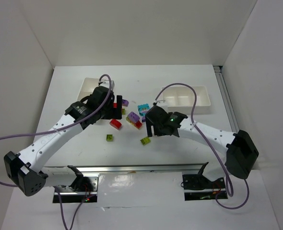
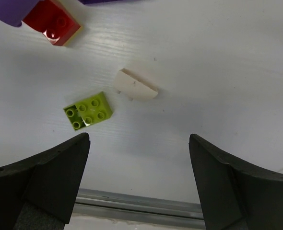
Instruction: Sort the legos into containers by color
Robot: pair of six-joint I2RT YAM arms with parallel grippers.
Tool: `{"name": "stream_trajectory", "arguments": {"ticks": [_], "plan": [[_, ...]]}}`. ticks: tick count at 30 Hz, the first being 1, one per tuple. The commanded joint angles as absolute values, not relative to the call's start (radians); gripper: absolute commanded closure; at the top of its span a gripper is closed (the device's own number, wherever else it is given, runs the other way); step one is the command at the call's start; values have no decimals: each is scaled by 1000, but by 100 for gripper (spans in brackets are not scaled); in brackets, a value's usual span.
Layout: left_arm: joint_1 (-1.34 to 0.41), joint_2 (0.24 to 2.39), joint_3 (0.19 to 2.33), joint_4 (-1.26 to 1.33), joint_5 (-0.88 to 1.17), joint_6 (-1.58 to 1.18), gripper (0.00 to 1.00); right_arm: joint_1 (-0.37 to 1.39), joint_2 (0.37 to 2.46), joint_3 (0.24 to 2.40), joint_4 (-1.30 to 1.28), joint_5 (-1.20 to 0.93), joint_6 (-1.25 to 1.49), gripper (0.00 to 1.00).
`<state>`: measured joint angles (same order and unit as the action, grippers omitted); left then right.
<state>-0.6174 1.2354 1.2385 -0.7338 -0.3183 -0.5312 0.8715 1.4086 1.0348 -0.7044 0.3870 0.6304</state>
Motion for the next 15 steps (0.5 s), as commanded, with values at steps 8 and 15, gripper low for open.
{"name": "stream_trajectory", "arguments": {"ticks": [8,15], "plan": [[-612,1364,1336,-672,-359,-537,3,686,1531,1011,-529,146,367,16],[-612,1430,1367,-652,-348,-537,4,654,1614,1068,-555,97,219,18]]}}
